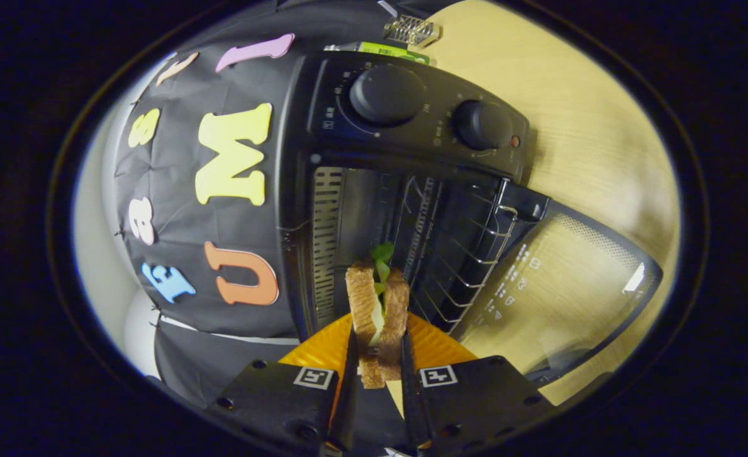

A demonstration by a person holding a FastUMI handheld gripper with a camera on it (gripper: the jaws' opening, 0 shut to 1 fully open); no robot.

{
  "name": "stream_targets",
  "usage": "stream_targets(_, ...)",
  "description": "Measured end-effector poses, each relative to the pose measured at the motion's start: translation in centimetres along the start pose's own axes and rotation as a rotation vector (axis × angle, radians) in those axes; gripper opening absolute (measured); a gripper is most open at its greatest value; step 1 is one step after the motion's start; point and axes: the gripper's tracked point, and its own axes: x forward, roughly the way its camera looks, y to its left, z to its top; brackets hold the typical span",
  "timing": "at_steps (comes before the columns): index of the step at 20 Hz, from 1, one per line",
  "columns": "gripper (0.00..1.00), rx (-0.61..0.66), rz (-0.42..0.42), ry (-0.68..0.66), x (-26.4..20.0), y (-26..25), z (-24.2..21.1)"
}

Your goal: Open the toaster oven, put the food inside, and close the toaster oven door.

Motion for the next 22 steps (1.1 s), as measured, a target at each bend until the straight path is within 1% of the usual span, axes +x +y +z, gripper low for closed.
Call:
stream_targets(3,0.37,-0.008,-0.018,0.008,1.6,-0.5,0.2)
stream_targets(4,0.38,-0.002,-0.043,0.023,2.1,-0.7,0.2)
stream_targets(6,0.48,0.014,-0.058,0.02,2.7,-0.5,0.5)
stream_targets(7,0.54,0.038,-0.067,-0.018,3.0,-0.4,1.3)
stream_targets(8,0.59,0.035,-0.092,-0.004,3.4,-0.7,1.3)
stream_targets(10,0.64,0.028,-0.106,0.018,3.5,-0.7,0.9)
stream_targets(12,0.64,-0.009,-0.13,0.027,3.7,-0.8,1.0)
stream_targets(16,0.68,-0.01,-0.164,0.116,3.0,-0.8,-0.2)
stream_targets(17,0.71,-0.031,-0.174,0.12,2.8,-0.8,0.0)
stream_targets(20,0.72,-0.127,-0.206,0.105,2.2,-1.0,1.0)
stream_targets(22,0.72,-0.146,-0.233,0.125,1.8,-1.4,0.7)
